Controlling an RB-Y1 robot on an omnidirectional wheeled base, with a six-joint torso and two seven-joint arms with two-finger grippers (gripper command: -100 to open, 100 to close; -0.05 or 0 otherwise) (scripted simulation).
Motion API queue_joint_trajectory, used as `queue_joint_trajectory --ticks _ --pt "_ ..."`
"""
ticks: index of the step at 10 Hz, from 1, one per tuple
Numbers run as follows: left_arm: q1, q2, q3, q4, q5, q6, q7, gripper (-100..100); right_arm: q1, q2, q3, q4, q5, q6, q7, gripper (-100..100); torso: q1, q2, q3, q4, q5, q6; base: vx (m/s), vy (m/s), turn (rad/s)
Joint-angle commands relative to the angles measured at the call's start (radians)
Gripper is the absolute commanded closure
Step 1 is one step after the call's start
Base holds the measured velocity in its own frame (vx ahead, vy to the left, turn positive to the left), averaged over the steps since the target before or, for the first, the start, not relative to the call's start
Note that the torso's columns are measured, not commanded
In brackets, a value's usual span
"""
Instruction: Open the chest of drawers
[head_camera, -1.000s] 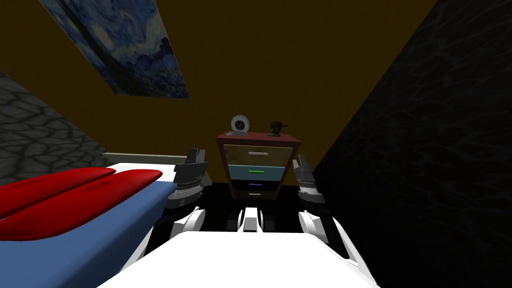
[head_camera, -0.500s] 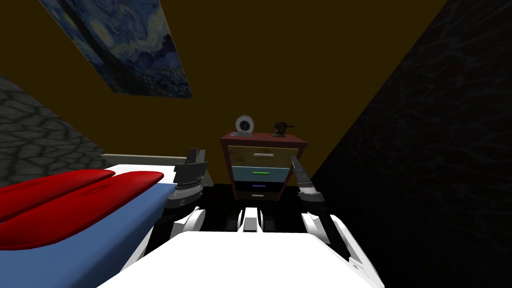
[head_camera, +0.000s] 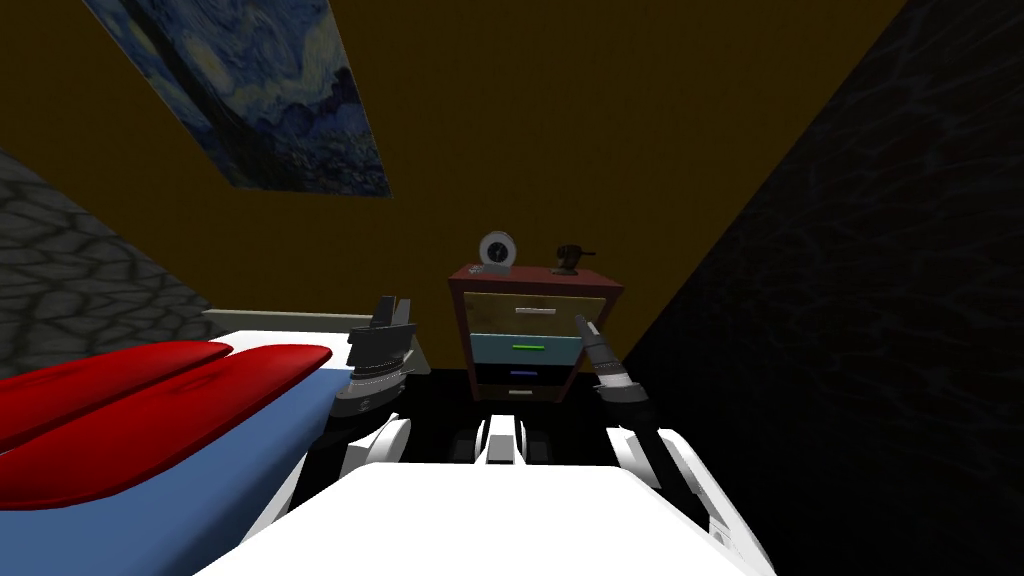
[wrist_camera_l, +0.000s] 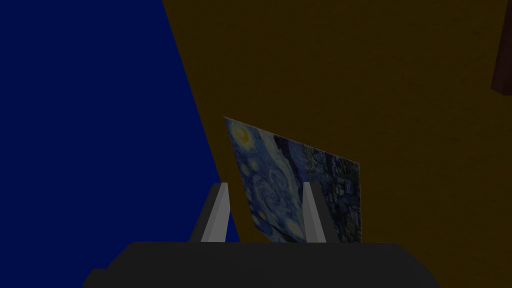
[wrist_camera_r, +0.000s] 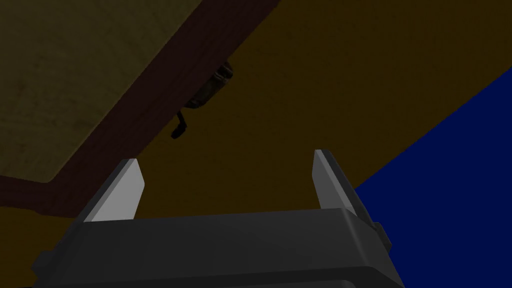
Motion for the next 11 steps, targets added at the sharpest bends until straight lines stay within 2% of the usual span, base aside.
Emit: queue_joint_trajectory --ticks 1,8,9,11 --pt "0.0 0.0 0.0 0.0 0.0 0.0 0.0 0 0.0 -0.015 -0.004 -0.002 0.061 0.027 0.057 -100 0.002 0.0 0.0 0.0 0.0 0.0 0.026 0.086 -0.01" --pt "0.0 0.0 0.0 0.0 0.0 0.0 0.0 0 -0.001 -0.074 -0.017 0.004 0.264 0.114 0.244 -100 -0.001 0.0 0.0 0.0 0.0 0.0 0.025 0.094 -0.01" --pt "0.0 0.0 0.0 0.0 0.0 0.0 0.0 0 -0.001 -0.074 -0.017 0.004 0.272 0.114 0.245 -100 -0.001 0.0 0.0 0.0 0.0 0.0 0.013 0.061 -0.008" --pt "0.0 0.0 0.0 0.0 0.0 0.0 0.0 0 -0.003 -0.101 -0.023 0.013 0.34 0.151 0.31 -100 0.0 0.001 0.001 0.0 0.0 0.0 0.014 0.096 -0.011"
